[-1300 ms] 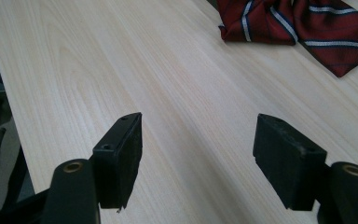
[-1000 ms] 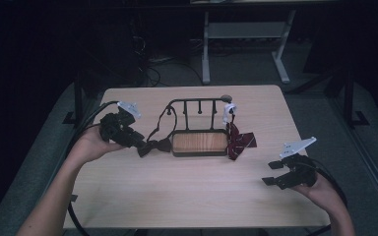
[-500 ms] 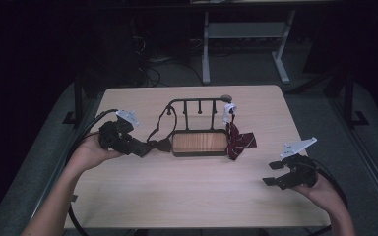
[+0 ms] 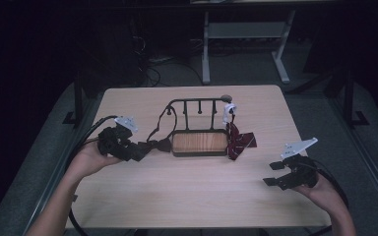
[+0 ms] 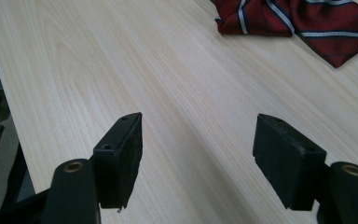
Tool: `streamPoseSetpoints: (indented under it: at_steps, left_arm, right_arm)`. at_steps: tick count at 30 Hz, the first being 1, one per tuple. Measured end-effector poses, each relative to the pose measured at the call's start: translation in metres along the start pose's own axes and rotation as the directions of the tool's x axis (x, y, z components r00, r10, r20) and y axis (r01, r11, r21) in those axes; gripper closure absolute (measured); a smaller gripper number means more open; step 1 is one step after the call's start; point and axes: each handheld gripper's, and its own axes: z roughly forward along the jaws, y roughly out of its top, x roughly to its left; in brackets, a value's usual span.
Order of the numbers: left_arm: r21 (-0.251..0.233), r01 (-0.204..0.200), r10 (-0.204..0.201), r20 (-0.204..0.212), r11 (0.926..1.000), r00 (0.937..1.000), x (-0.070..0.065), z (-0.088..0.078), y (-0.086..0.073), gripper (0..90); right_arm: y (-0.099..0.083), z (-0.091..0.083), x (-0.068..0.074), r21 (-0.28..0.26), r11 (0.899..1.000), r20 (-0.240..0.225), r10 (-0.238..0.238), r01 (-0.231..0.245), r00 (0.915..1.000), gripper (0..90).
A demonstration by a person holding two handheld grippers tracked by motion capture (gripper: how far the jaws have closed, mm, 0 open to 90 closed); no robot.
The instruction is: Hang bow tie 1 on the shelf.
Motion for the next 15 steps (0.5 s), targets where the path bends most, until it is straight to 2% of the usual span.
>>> streamPoseSetpoints:
  at_steps: [2, 5, 15]
  left_arm:
    - [0.0, -0.007, 0.007, 0.003, 1.0, 1.0, 0.0, 0.001, -0.002, 59.1]
    - [-0.007, 0.014, -0.014, 0.007, 0.9999, 0.9999, -0.001, 0.004, -0.005, 58.0]
    - [-0.022, 0.038, -0.037, 0.014, 0.9991, 0.9992, -0.001, 0.009, -0.016, 52.5]
  right_arm:
    - [0.0, 0.0, 0.0, 0.0, 1.0, 0.001, 0.0, 0.0, 1.0, 32.6]
    - [0.0, 0.0, 0.0, 0.001, 1.0, 0.0, 0.001, -0.001, 1.0, 32.6]
    - [-0.001, -0.001, 0.001, -0.006, 1.0, -0.004, 0.004, -0.004, 1.0, 32.6]
